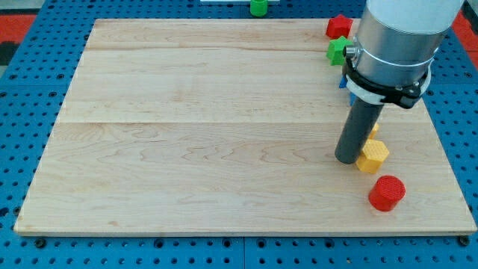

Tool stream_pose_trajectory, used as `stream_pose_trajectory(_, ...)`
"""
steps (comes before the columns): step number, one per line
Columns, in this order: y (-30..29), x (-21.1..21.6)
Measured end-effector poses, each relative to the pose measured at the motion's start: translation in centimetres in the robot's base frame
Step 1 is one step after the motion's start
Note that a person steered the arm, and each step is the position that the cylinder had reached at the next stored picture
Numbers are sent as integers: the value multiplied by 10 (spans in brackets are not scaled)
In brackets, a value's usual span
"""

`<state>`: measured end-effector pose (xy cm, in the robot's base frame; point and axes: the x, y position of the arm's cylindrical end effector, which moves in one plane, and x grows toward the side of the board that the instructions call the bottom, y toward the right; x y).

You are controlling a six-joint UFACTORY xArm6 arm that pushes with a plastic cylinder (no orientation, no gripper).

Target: Move your arm towards the left side of the board

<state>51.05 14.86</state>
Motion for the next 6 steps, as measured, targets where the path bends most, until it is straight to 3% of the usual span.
stream_pose_trajectory(1, 7, 12)
stream_pose_trajectory(2, -56, 11)
stream_pose_trajectory(4, -204, -111)
stream_pose_trajectory(6, -303, -166)
